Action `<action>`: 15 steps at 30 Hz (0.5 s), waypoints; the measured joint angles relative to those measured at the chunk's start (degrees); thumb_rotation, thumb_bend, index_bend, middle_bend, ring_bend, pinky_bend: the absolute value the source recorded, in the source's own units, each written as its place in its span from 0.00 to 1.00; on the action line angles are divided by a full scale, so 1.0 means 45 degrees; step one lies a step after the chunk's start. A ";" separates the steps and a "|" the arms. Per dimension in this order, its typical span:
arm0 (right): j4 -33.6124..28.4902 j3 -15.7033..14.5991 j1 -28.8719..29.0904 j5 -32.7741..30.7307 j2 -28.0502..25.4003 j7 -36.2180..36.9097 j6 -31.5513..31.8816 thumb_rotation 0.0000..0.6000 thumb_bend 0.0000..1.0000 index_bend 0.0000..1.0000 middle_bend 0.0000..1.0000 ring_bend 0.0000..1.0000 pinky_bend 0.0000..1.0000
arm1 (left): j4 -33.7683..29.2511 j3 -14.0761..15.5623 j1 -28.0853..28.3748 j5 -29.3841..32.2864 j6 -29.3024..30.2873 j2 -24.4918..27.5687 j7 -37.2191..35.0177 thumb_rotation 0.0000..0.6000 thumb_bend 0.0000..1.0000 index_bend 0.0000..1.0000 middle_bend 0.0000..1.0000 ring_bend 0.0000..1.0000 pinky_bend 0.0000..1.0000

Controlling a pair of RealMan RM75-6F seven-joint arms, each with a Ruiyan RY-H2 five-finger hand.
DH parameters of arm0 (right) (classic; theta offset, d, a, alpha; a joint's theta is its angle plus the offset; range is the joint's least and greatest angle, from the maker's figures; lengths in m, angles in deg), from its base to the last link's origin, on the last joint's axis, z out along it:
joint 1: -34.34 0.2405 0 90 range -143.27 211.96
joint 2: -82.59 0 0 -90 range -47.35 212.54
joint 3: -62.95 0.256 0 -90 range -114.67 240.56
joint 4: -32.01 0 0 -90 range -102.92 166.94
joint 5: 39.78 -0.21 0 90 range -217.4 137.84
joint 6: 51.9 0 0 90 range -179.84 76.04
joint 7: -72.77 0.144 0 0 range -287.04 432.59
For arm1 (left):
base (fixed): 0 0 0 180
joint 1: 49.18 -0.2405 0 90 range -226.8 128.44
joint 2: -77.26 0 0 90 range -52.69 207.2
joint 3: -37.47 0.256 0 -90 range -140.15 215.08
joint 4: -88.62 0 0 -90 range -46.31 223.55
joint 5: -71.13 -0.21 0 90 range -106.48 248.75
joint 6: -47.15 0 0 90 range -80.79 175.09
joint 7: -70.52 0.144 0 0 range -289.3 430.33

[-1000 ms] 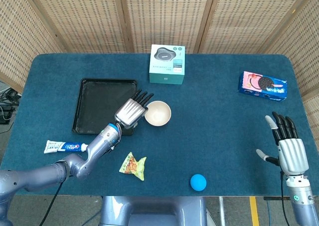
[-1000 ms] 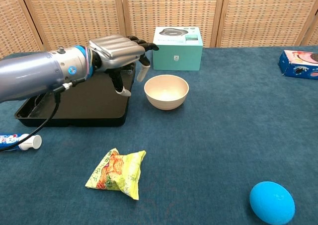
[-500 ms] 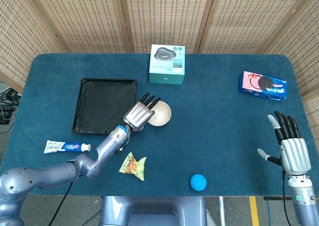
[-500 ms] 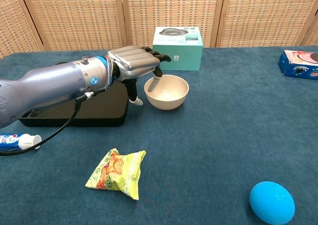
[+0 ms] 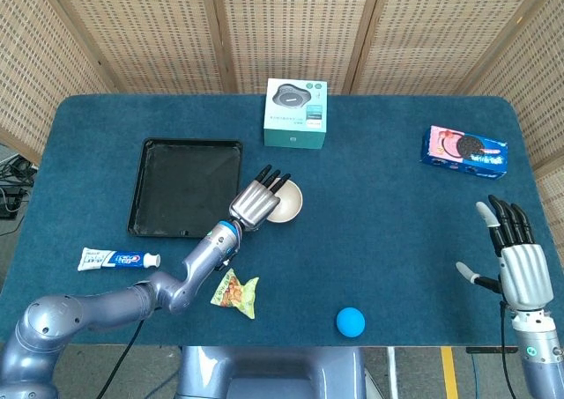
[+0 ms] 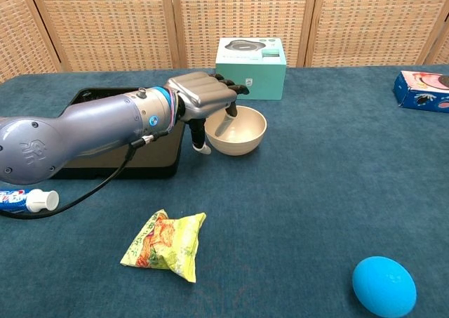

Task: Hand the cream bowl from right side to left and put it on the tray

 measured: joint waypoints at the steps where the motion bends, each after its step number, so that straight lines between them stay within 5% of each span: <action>1: -0.0002 0.0002 -0.0002 0.0006 -0.0003 0.0009 0.0004 1.00 0.23 0.04 0.00 0.00 0.00 | 0.0033 0.0012 0.0011 0.0025 0.0001 -0.0020 0.0020 1.00 0.23 0.63 0.00 0.00 0.00; 10: -0.0051 0.0028 -0.0048 0.0147 -0.0036 0.0137 0.0148 1.00 0.23 0.04 0.00 0.00 0.00 | 0.0397 0.0174 0.0094 0.0284 0.0150 -0.0318 0.0160 1.00 0.41 0.67 0.00 0.00 0.00; 15: -0.0102 0.0031 -0.0074 0.0230 -0.0060 0.0141 0.0216 1.00 0.23 0.04 0.00 0.00 0.00 | 0.0461 0.0274 0.0088 0.0295 0.0290 -0.0382 0.0167 1.00 0.42 0.67 0.00 0.00 0.00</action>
